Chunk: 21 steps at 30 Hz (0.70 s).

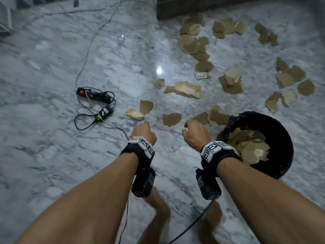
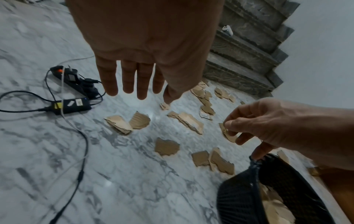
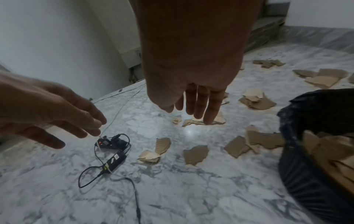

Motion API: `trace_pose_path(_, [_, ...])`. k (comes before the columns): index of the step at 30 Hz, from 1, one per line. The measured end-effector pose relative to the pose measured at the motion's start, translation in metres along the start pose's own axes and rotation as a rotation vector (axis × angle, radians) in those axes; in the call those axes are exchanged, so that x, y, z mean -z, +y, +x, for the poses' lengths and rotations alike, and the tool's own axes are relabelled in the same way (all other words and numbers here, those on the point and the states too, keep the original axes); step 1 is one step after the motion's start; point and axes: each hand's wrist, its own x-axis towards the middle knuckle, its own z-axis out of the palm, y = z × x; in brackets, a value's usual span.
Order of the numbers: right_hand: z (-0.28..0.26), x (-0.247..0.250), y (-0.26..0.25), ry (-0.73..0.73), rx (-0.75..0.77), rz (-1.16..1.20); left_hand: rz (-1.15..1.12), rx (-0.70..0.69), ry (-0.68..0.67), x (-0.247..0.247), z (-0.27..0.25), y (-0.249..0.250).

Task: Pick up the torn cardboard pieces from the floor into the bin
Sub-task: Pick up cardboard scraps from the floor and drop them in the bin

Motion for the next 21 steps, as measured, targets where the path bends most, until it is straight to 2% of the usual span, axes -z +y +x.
trace_pose_path(4, [0.032,-0.017,-0.045,-0.024,0.029,-0.045,-0.003,0.022,0.019,0.016,0.031,-0.043])
trace_pose_path(9, [0.084,-0.036,-0.066,-0.052,0.081,-0.088,0.014,0.009,0.039,0.024,0.081,-0.066])
trace_pose_path(14, [0.142,-0.065,-0.054,-0.106,0.06,-0.118,0.052,-0.008,0.047,0.012,0.141,-0.07])
trace_pose_path(21, [0.233,-0.134,-0.019,-0.15,0.028,-0.184,0.199,-0.055,-0.021,-0.046,0.252,-0.083])
